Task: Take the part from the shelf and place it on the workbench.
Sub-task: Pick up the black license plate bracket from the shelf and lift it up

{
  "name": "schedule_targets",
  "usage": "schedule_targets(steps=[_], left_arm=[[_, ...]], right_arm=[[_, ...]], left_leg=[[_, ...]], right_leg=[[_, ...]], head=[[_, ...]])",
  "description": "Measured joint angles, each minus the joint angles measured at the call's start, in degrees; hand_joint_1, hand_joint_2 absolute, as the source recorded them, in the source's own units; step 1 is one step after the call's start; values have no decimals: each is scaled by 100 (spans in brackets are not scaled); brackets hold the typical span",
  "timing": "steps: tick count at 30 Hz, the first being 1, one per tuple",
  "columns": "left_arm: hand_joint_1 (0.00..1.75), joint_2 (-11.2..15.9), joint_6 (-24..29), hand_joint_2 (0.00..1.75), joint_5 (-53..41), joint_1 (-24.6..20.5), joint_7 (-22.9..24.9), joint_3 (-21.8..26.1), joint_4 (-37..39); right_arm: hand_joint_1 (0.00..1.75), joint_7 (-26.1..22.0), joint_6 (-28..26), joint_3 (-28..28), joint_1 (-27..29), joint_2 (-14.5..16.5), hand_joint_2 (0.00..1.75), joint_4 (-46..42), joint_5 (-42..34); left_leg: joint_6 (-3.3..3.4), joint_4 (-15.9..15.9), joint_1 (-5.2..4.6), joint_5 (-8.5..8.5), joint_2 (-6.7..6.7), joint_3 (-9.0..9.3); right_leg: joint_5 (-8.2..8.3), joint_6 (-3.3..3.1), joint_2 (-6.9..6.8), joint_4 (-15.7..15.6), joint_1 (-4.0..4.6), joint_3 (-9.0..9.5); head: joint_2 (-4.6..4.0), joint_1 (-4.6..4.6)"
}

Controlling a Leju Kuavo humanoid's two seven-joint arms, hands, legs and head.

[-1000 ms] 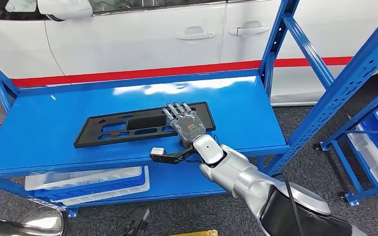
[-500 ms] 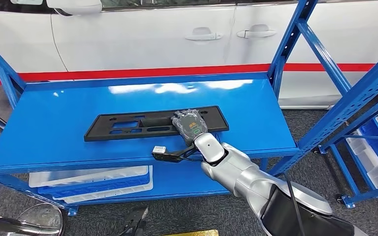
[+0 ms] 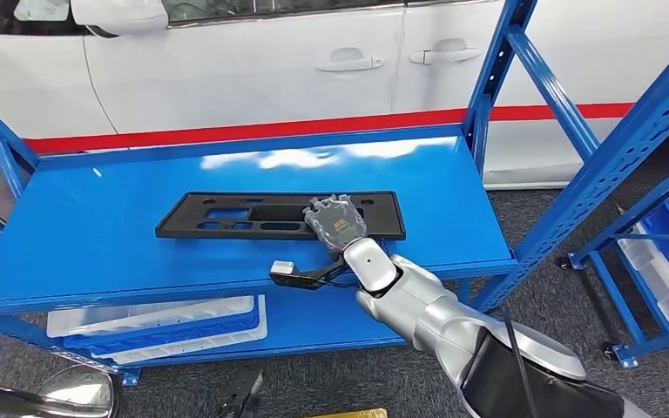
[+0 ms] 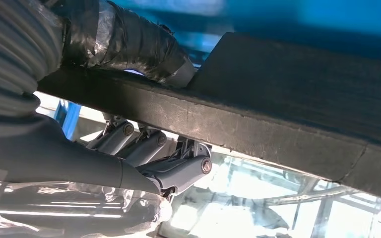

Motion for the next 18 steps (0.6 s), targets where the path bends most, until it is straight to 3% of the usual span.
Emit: schedule_targets(steps=[1,3,5,9,11,13,14,15,16,18], left_arm=[[0,1,-3,0,9,6,-42,0,0],[0,1,1,0,22,-6,-179,0,0],[0,1,30,0,38,-47,-325,0,0],[0,4,145,0,97,-61,-512,0,0],[0,5,205,0,97,-59,-630,0,0],[0,5,320,87,70,-54,-798,0,0],[0,5,410,131,50,-44,-910,0,0],[0,5,517,175,29,-31,-1040,0,0],[0,5,621,175,11,-19,-1169,0,0],[0,6,789,175,-9,-5,-1395,0,0]], right_arm=[[175,-3,-44,0,9,0,175,4,-18],[175,-67,-193,-12,17,0,175,8,-186],[175,-324,-450,-90,25,0,175,-3,-680],[175,-1690,-922,-597,60,4,175,-273,-2932],[175,-2407,-890,-890,80,2,175,-605,-4301],[175,-2874,-714,-1148,173,-31,175,-1058,-5517],[175,-3046,-597,-1261,267,-70,175,-1339,-6080],[175,-3208,-462,-1360,385,-129,175,-1652,-6594],[175,-3352,-339,-1443,524,-203,175,-1983,-7031],[175,-3582,-145,-1608,803,-378,175,-2699,-7610]], left_leg=[[-1,-105,5,120,1,47],[27,-804,9,487,2,386],[86,-1387,-14,669,0,668],[211,-1563,-26,719,2,732],[279,-1620,-5,757,23,762],[312,-1623,-16,759,34,766],[321,-1619,-19,756,33,766],[327,-1613,-21,751,26,767],[329,-1601,-21,745,12,767],[311,-1552,-19,714,-20,755]], right_leg=[[0,1,3,2,-1,3],[0,11,10,6,-1,15],[12,63,16,8,15,2],[7,199,19,16,20,-36],[-235,236,14,369,25,-187],[-605,244,10,1087,27,-494],[-715,247,10,1395,26,-629],[-720,249,10,1535,23,-686],[-616,247,10,1452,20,-636],[-268,225,7,790,16,-307]], head=[[0,1],[0,0],[0,5],[0,15],[0,32],[0,44],[0,44],[0,45],[0,47],[0,58]])
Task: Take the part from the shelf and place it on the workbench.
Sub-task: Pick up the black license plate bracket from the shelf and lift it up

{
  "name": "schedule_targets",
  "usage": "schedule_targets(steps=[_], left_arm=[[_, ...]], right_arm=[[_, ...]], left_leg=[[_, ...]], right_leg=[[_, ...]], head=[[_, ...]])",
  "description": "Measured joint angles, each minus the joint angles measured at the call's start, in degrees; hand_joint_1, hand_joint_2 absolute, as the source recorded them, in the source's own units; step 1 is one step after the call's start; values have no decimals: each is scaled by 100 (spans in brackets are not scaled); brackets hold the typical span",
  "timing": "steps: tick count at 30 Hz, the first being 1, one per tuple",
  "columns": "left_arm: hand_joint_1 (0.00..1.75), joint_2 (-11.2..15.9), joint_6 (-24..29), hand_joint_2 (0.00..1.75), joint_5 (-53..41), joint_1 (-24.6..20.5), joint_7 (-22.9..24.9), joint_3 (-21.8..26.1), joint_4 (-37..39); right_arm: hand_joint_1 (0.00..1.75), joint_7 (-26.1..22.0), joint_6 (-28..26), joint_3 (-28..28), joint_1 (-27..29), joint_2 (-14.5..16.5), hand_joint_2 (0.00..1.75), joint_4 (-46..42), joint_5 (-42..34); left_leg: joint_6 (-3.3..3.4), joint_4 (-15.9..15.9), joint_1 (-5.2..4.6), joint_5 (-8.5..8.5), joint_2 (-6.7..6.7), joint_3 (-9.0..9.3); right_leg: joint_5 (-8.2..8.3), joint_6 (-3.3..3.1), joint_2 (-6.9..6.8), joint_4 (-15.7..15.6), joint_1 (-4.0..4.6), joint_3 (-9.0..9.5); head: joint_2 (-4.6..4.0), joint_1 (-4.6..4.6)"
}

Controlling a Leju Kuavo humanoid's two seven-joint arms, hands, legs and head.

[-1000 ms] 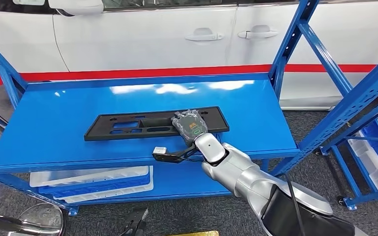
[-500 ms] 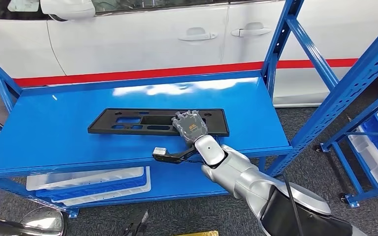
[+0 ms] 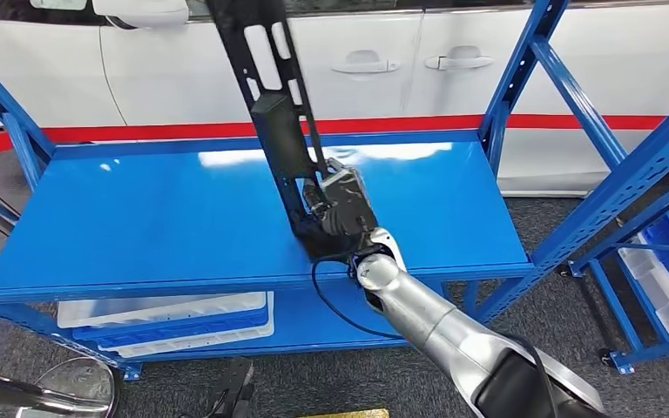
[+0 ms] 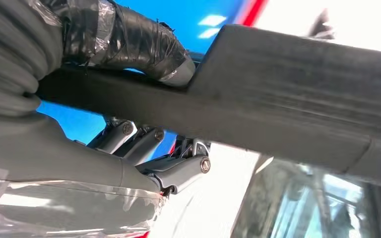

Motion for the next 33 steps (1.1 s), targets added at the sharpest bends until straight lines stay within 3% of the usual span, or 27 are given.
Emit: schedule_targets(steps=[2,5,7,10,12,13,16,18,21,23,25,26,27,28,30,32,33], left_arm=[[0,7,101,175,-9,0,-154,0,0],[0,20,196,175,-13,10,-324,0,0],[0,23,269,175,-9,17,-426,1,0],[0,33,417,175,25,20,-538,13,0],[0,41,496,175,45,30,-554,31,0],[0,47,524,175,46,34,-543,40,0],[0,69,564,175,45,29,-445,64,0],[0,78,567,175,46,27,-378,86,0],[0,85,571,175,43,44,-326,118,0],[0,85,579,175,37,47,-300,137,0],[0,85,582,175,34,53,-268,150,0],[0,86,578,175,34,59,-255,155,0],[0,88,566,175,32,67,-248,160,0],[0,90,547,175,31,75,-245,163,0],[0,93,499,175,32,88,-245,172,0],[0,103,470,175,42,96,-248,182,0],[0,110,464,175,45,102,-250,188,0]], right_arm=[[175,-187,126,-159,214,-146,175,-727,-299],[175,-464,278,-351,484,-304,175,-1642,-568],[175,-614,347,-453,674,-391,175,-2133,-697],[175,-778,423,-588,923,-505,175,-2844,-800],[175,-858,476,-661,1116,-583,175,-3305,-840],[175,-891,503,-690,1207,-614,175,-3514,-861],[175,-983,623,-760,1397,-675,175,-4068,-961],[175,-1036,713,-790,1487,-718,175,-4362,-1014],[175,-1074,797,-796,1640,-783,175,-4698,-1011],[175,-1072,884,-797,1698,-836,175,-4896,-929],[175,-1011,994,-793,1737,-904,175,-5047,-770],[175,-958,1034,-790,1768,-941,175,-5105,-669],[175,-894,1058,-783,1803,-978,175,-5157,-560],[175,-827,1069,-772,1834,-1012,175,-5205,-439],[175,-703,1058,-738,1870,-1066,175,-5302,-188],[175,-599,1014,-690,1894,-1098,175,-5398,34],[175,-550,980,-663,1908,-1106,175,-5441,121]], left_leg=[[-53,89,-27,-43,-15,-54],[-123,122,-38,-71,2,-92],[-180,277,-31,-197,19,-145],[-261,1223,-4,-678,30,-567],[-266,1636,5,-759,30,-772],[-247,1536,4,-640,29,-731],[-112,477,-40,-130,29,-231],[-45,111,-87,-72,24,-56],[-8,-24,-67,-34,15,3],[31,-123,-33,23,27,57],[55,-124,-41,40,38,62],[60,-109,-40,45,40,54],[58,-91,-37,43,37,44],[49,-63,-32,36,31,29],[3,34,-20,0,13,-25],[-62,153,-31,-34,-3,-104],[-92,180,-39,-33,-7,-136]], right_leg=[[160,-37,8,-570,8,274],[151,-107,40,-692,22,325],[160,-165,42,-720,0,347],[157,-219,41,-729,-11,357],[148,-229,42,-726,0,366],[142,-230,47,-724,6,374],[123,-212,71,-724,23,399],[126,-159,76,-734,15,389],[102,-55,64,-723,15,377],[-115,-10,47,-408,26,244],[-470,15,38,257,19,-51],[-575,31,37,535,10,-176],[-581,48,34,658,-4,-229],[-472,67,30,560,-22,-175],[-146,99,24,-79,-62,151],[23,67,41,-548,-65,370],[25,30,54,-594,-52,377]], head=[[0,5],[0,-2],[0,-15],[0,-41],[0,-40],[0,-39],[0,-35],[0,-41],[0,-46],[0,-25],[0,-9],[0,-7],[0,-5],[0,-4],[0,-2],[0,1],[0,3]])
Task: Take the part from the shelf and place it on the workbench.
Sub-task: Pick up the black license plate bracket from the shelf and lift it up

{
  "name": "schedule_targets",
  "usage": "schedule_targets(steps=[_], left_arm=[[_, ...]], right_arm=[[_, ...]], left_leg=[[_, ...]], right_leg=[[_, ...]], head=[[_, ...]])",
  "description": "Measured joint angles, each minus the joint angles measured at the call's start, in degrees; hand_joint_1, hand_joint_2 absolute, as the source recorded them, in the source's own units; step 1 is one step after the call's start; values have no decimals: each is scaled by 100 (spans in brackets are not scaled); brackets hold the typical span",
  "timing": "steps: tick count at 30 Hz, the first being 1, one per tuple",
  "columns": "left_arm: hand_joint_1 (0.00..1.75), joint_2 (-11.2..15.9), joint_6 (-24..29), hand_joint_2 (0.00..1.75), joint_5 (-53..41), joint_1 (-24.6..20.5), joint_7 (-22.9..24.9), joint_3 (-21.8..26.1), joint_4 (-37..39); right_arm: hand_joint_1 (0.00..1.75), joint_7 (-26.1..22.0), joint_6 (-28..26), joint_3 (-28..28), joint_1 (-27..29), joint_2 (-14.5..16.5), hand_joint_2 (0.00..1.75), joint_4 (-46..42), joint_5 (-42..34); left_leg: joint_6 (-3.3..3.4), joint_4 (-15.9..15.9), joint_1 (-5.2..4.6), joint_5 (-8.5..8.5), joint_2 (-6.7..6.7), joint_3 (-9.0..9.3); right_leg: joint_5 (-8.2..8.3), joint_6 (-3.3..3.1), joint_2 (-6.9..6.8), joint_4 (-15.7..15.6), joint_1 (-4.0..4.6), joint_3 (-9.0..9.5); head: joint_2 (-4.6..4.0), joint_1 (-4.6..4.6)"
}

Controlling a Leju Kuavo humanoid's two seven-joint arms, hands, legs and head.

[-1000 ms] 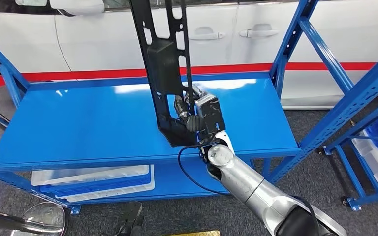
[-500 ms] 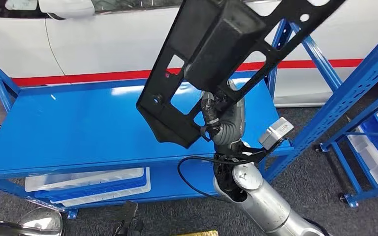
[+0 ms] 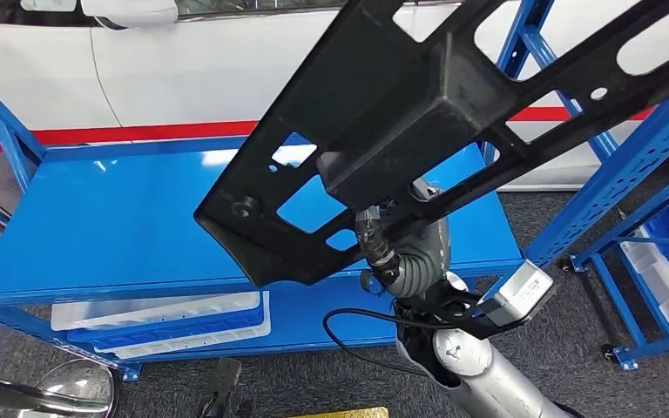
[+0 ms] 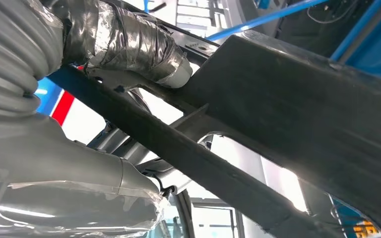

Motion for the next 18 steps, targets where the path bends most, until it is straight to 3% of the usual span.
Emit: schedule_targets(steps=[3,5,7,9,10,12,14,17,18], left_arm=[[0,14,-25,175,1,25,6,7,0],[0,19,-43,175,-5,33,27,8,0],[0,21,-61,175,-5,40,44,14,0],[0,26,-80,175,14,53,48,38,0],[0,27,-88,175,27,59,46,59,0],[0,34,-100,175,48,57,40,98,0],[0,45,-113,175,58,44,36,123,-1],[0,54,-130,175,83,63,37,152,-2],[0,56,-134,175,91,75,42,158,-2]], right_arm=[[175,191,-130,70,22,-11,175,-109,211],[175,292,-226,111,24,-13,175,-168,309],[175,328,-297,152,50,-13,175,-207,355],[175,331,-349,178,102,-14,175,-216,368],[175,329,-371,188,127,-15,175,-216,370],[175,324,-402,206,160,-15,175,-223,370],[175,320,-434,218,192,-19,175,-241,370],[175,305,-466,237,238,-24,175,-251,365],[175,295,-471,243,258,-25,175,-252,358]], left_leg=[[-80,54,13,-32,5,-62],[-135,404,33,-361,19,-196],[-180,1058,49,-831,26,-400],[-184,1410,53,-1028,26,-415],[-168,1296,52,-984,26,-276],[-92,552,34,-782,27,257],[-19,-44,-8,-633,30,618],[57,-189,-33,-454,26,612],[83,-244,-21,-361,36,596]], right_leg=[[90,-140,-1,-9,9,-61],[162,-226,-22,-28,-5,-126],[236,-262,-40,-28,5,-218],[324,-265,-56,-28,22,-331],[373,-263,-60,-28,29,-390],[479,-247,-63,-28,42,-493],[582,-191,-70,-61,47,-534],[745,-72,-81,-180,31,-525],[718,-44,-79,-187,34,-538]], head=[[0,0],[0,-29],[0,-57],[0,-58],[0,-59],[0,-58],[0,-51],[0,-41],[0,-39]])
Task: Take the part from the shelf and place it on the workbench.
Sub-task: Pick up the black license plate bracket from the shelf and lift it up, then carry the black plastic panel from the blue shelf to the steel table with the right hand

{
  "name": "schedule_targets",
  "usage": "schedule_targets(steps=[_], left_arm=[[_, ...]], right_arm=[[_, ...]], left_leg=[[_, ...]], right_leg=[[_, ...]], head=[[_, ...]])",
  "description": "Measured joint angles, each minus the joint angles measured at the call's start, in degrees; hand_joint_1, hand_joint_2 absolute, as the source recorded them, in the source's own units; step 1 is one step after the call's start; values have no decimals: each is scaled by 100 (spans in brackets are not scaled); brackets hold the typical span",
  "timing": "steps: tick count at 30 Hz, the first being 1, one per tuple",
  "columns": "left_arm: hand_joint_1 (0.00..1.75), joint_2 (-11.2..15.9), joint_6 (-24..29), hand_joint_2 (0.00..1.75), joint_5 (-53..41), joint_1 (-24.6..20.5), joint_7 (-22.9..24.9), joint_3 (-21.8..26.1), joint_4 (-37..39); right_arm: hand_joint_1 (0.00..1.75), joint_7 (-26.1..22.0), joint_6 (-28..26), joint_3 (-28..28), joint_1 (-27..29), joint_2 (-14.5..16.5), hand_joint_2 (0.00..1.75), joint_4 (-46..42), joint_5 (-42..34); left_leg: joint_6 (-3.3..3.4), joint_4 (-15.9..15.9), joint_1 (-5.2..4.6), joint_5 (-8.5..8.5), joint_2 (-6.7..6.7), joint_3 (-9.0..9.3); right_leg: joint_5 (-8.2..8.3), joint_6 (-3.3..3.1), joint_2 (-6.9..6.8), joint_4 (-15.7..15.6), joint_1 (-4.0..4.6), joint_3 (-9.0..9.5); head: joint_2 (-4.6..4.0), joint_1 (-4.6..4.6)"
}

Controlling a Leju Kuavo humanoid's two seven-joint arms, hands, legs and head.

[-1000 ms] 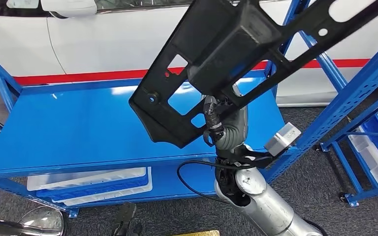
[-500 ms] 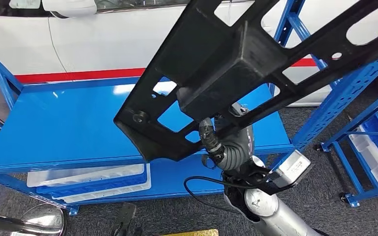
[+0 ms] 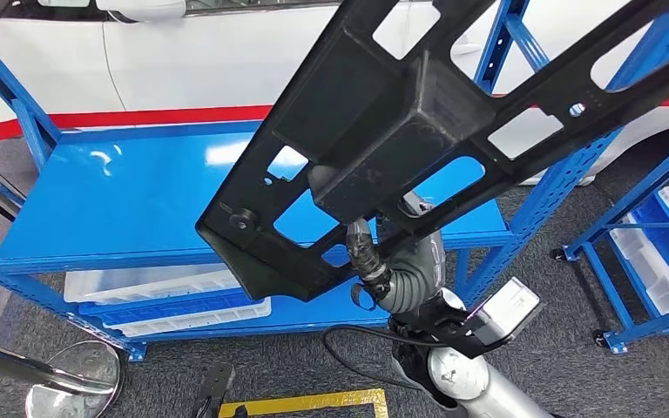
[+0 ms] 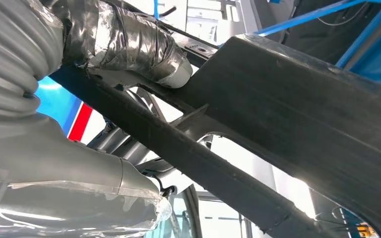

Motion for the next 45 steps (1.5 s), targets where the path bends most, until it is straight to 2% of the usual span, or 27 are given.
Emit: schedule_targets(steps=[2,4,5,7,8,10,12,15,17,19,21,22,24,26,27,28,30,31,32,35,36,38,39,40,42,43,45], left_arm=[[0,2,-19,175,-5,13,15,8,0],[0,1,-46,175,-28,20,37,16,0],[0,1,-58,175,-42,30,50,20,0],[0,2,-75,175,-55,60,78,26,0],[0,2,-85,175,-57,75,89,27,0],[0,4,-103,175,-57,97,99,30,0],[0,8,-116,175,-60,114,102,35,0],[0,19,-140,175,-64,157,92,42,0],[0,25,-149,175,-63,206,74,46,0],[0,25,-155,175,-61,234,64,47,0],[0,29,-158,175,-63,239,62,48,0],[0,33,-160,175,-67,242,63,49,0],[0,43,-163,175,-80,245,67,51,0],[0,51,-167,175,-91,229,72,54,0],[0,54,-169,175,-93,218,75,59,0],[0,56,-172,175,-94,210,81,64,0],[0,56,-179,175,-96,220,96,74,0],[0,57,-184,175,-97,230,105,75,0],[0,58,-189,175,-99,239,113,75,0],[0,58,-198,175,-107,244,121,77,0],[0,58,-201,175,-110,245,123,78,0],[0,58,-206,175,-114,248,133,78,0],[0,58,-205,175,-116,248,141,78,0],[0,60,-203,175,-118,248,149,78,0],[0,62,-197,175,-122,251,158,78,0],[0,63,-195,175,-124,253,161,78,0],[0,64,-195,175,-125,261,166,78,0]], right_arm=[[175,-29,-15,7,43,-4,175,-3,-24],[175,-68,-33,13,96,-7,175,-3,-57],[175,-89,-44,16,131,-8,175,-1,-78],[175,-132,-60,19,199,-9,175,9,-129],[175,-151,-64,20,223,-9,175,15,-150],[175,-180,-65,26,248,-9,175,22,-170],[175,-206,-63,38,277,-8,175,26,-173],[175,-251,-61,60,325,-8,175,52,-157],[175,-268,-59,73,352,-8,175,72,-120],[175,-273,-53,93,373,-8,175,93,-90],[175,-271,-40,110,395,-8,175,119,-76],[175,-270,-35,114,408,-8,175,133,-74],[175,-269,-32,116,425,-8,175,156,-73],[175,-268,-32,117,433,-7,175,167,-75],[175,-267,-31,117,435,-7,175,172,-78],[175,-266,-30,117,438,-6,175,178,-86],[175,-263,-33,118,450,-7,175,195,-115],[175,-263,-36,119,459,-8,175,202,-131],[175,-262,-44,119,468,-9,175,212,-144],[175,-262,-64,119,484,-10,175,239,-158],[175,-262,-67,119,489,-10,175,244,-160],[175,-262,-69,119,493,-11,175,256,-165],[175,-262,-72,119,493,-12,175,264,-169],[175,-262,-73,119,492,-11,175,272,-176],[175,-266,-76,119,497,-9,175,280,-187],[175,-267,-76,119,500,-8,175,281,-191],[175,-269,-76,119,502,-8,175,283,-197]], left_leg=[[64,-102,30,204,26,-79],[99,-111,21,349,38,-241],[101,-102,20,412,41,-334],[74,-61,27,529,46,-534],[49,-22,35,578,47,-638],[-17,103,39,642,41,-821],[-86,190,26,706,29,-910],[-180,219,43,747,11,-971],[-241,508,70,365,9,-1094],[-284,1146,79,-218,11,-1245],[-289,1661,81,-426,11,-1264],[-270,1696,77,-328,10,-1154],[-177,1266,46,-38,7,-674],[-68,476,-6,-60,7,-65],[-34,196,-33,-126,6,104],[-13,22,-56,-167,5,178],[22,-93,-62,-33,18,147],[44,-147,-51,42,33,137],[73,-190,-32,133,49,98],[127,-180,-19,354,65,-171],[117,-154,-16,420,69,-281],[74,-60,3,534,77,-530],[42,16,18,578,79,-660],[4,104,23,613,78,-789],[-70,251,15,668,68,-944],[-100,279,7,707,61,-980],[-151,296,21,761,51,-1022]], right_leg=[[-427,37,5,287,13,-90],[-1048,58,6,943,14,-202],[-1191,72,6,1248,11,-214],[-1098,100,3,1458,-11,-43],[-963,116,2,1304,-29,172],[-950,123,14,617,-45,754],[-1094,65,40,137,-29,1090],[-1013,-82,34,75,-28,1019],[-885,-177,11,61,-39,891],[-749,-218,3,65,-27,731],[-619,-230,-7,72,-2,549],[-550,-232,-11,75,14,455],[-417,-230,-11,78,46,291],[-294,-201,-12,69,67,191],[-232,-173,-19,48,57,179],[-167,-137,-26,15,44,175],[-84,-68,-30,-54,19,177],[-135,-42,-23,-44,19,161],[-339,-24,-15,85,22,117],[-1218,24,-3,1010,12,-66],[-1293,49,-3,1271,4,-67],[-1030,106,-4,1356,-24,147],[-875,135,-4,1161,-47,368],[-861,165,-2,851,-57,630],[-1033,113,22,339,-46,970],[-1113,62,35,226,-28,1014],[-1056,-61,39,198,-28,935]], head=[[0,25],[0,48],[0,50],[0,51],[0,51],[0,56],[0,66],[0,67],[0,48],[0,33],[0,31],[0,31],[0,30],[1,36],[1,35],[1,23],[0,4],[0,-3],[0,5],[0,20],[0,21],[0,21],[0,21],[1,25],[1,29],[1,28],[0,27]])
